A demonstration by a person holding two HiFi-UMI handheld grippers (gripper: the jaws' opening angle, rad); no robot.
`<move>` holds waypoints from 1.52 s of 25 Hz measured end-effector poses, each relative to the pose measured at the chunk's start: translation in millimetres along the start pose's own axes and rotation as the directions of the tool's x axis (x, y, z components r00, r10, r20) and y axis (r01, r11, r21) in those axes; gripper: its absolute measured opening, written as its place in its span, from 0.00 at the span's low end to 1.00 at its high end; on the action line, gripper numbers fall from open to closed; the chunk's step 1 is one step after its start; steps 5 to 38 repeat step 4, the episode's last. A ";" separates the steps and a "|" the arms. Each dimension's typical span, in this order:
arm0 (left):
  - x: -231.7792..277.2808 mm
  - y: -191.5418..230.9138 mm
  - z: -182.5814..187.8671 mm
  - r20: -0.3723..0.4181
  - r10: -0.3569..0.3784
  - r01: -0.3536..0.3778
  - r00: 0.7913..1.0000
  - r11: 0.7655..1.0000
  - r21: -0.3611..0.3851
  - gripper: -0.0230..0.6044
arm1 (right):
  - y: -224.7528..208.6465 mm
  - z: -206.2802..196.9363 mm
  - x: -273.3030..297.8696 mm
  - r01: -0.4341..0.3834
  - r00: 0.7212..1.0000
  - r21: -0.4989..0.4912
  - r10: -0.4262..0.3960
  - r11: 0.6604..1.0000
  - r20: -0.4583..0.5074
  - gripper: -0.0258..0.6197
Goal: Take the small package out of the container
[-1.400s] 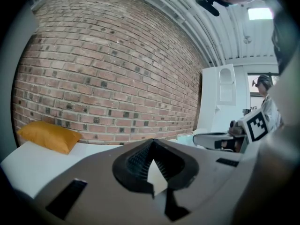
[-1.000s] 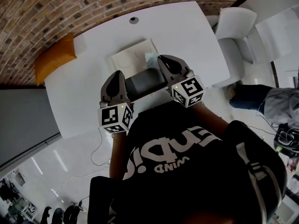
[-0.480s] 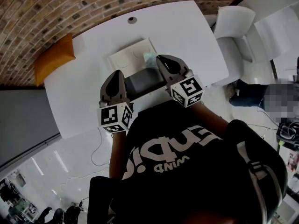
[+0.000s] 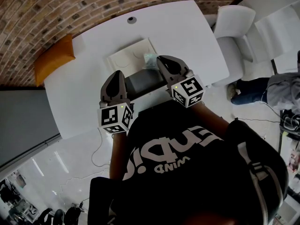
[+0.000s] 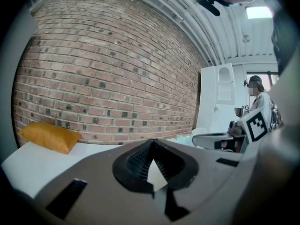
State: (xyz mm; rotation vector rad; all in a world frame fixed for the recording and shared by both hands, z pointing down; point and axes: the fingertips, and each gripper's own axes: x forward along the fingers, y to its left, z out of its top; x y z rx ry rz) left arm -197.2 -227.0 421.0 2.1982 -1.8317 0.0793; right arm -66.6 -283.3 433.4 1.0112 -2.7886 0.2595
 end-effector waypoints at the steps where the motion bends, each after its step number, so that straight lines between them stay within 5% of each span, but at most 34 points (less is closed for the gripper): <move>1: 0.0 -0.6 0.1 0.000 0.000 0.000 1.000 1.000 -0.003 0.04 | -0.1 -0.1 -0.4 -0.001 1.000 0.000 0.001 1.000 -0.001 0.05; 38: 0.1 -2.8 0.0 0.000 0.001 -0.001 1.000 1.000 -0.010 0.04 | -0.8 -0.6 -1.9 -0.003 1.000 0.000 0.003 1.000 -0.003 0.05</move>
